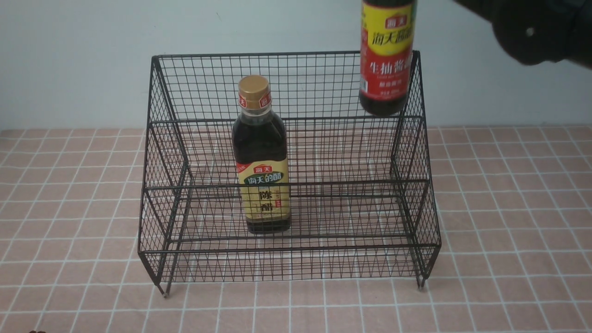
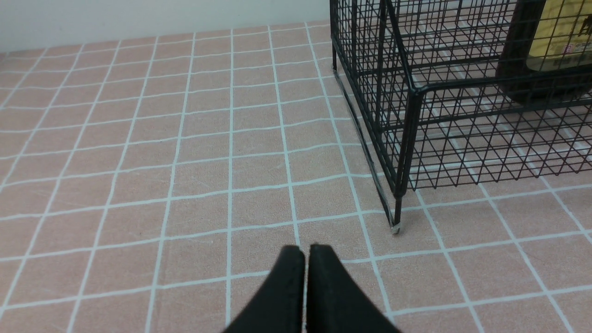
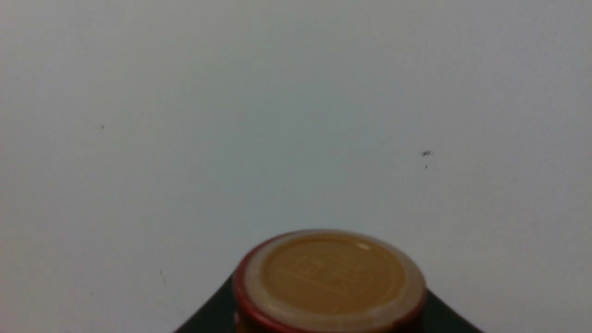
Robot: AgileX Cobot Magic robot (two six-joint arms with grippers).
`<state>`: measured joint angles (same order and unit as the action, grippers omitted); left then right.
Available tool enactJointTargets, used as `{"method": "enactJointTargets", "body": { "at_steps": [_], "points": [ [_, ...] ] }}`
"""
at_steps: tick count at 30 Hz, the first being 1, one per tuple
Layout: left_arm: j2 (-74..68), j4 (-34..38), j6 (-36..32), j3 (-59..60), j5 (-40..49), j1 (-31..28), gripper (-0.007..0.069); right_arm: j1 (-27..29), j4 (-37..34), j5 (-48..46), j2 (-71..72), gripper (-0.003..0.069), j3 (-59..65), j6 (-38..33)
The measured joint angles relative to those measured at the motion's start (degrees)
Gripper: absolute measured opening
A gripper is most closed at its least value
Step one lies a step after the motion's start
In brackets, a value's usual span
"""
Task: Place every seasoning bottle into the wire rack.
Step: Use the right arm to put the condiment bottle back on the shelf
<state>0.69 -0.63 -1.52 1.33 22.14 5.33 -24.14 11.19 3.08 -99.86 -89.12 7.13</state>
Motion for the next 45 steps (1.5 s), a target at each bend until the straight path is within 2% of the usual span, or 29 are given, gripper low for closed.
{"method": "enactJointTargets", "body": {
  "at_steps": [5,12,28,39,45],
  "points": [
    [0.0,0.0,0.0,0.0,0.0,0.0,-0.0007,0.0,0.0,-6.97,-1.47,0.0269,-0.06,0.31],
    [0.0,0.0,0.0,0.0,0.0,0.0,-0.0007,0.0,-0.53,-17.01,-1.59,0.0269,-0.06,4.56],
    [0.0,0.0,0.0,0.0,0.0,0.0,-0.0007,0.0,-2.74,-24.54,-5.36,0.0269,-0.36,5.54],
    [0.0,0.0,0.0,0.0,0.0,0.0,-0.0007,-0.05,-3.01,-24.08,-6.08,0.0272,-0.85,5.49],
    [0.0,0.0,0.0,0.0,0.0,0.0,-0.0007,-0.17,-3.44,-24.24,-4.52,0.0395,-0.92,5.49]
  ]
}}
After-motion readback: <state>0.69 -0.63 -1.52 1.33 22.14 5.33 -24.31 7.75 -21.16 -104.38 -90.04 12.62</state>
